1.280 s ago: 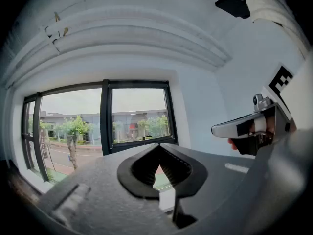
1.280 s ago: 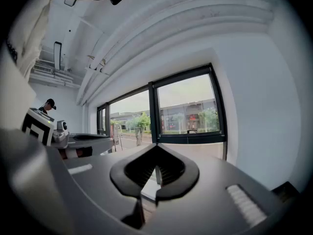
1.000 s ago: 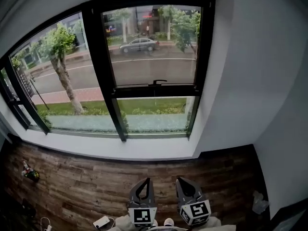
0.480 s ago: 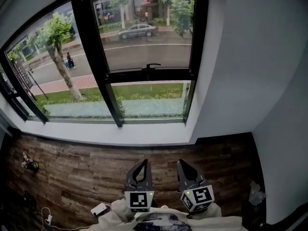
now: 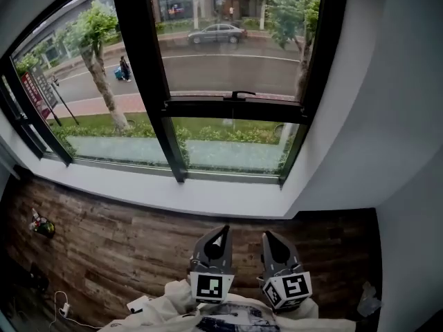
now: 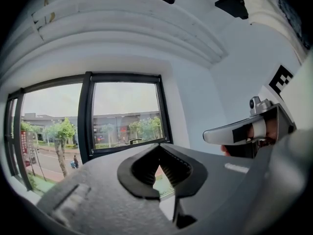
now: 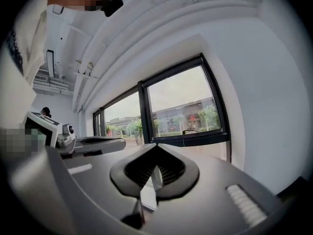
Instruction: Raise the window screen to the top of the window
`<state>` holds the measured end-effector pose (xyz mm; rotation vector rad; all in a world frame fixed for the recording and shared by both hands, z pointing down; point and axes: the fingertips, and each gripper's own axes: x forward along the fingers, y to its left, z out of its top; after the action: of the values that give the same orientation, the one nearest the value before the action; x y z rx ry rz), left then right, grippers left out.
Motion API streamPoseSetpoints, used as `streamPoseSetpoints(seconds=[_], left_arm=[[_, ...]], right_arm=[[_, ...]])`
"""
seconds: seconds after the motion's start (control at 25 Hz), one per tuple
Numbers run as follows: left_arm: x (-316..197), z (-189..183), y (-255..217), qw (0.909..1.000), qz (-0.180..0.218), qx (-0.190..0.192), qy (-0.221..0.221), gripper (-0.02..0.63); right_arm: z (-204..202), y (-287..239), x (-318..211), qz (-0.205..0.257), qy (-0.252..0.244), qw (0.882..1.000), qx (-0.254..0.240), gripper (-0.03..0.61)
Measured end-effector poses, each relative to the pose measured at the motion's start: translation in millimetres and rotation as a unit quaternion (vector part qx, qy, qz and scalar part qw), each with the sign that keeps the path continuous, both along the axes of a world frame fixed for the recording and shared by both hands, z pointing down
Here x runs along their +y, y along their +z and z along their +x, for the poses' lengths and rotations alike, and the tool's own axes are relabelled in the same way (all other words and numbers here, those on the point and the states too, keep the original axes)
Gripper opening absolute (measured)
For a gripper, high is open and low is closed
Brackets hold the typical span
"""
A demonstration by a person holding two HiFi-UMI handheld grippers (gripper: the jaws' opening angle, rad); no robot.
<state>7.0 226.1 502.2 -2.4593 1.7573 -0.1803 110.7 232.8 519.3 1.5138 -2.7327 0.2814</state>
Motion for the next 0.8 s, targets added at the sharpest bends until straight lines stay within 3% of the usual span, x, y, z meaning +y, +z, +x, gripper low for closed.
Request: streamPoseSetpoints(seconds=[0.16, 0.28, 0.52, 0.8], left_arm=[[-101.1, -30.1, 10.6, 0.9998, 0.014, -0.007, 0.015, 0.005], [-183.0, -72.6, 0.4, 0.9996, 0.021, -0.017, 0.007, 0.005], [-322.3, -147.0, -8.5, 0.9998, -0.017, 0.010, -0.007, 0.005], [-405.1, -157.1, -4.2, 0.9997, -0.023, 0.008, 0.004, 0.005]], right_arm=[[-32.2, 12.9, -101.1, -0.006, 0.014, 1.000, 0.013, 0.005], [-68.1, 3.4, -185.0, -0.006, 0.012, 1.000, 0.022, 0.005], [-125.3, -18.3, -322.2, -0.002, 0.022, 0.999, 0.033, 0.005], [-127.9, -9.3, -402.5, -0.023, 0.036, 0.998, 0.042, 0.005]])
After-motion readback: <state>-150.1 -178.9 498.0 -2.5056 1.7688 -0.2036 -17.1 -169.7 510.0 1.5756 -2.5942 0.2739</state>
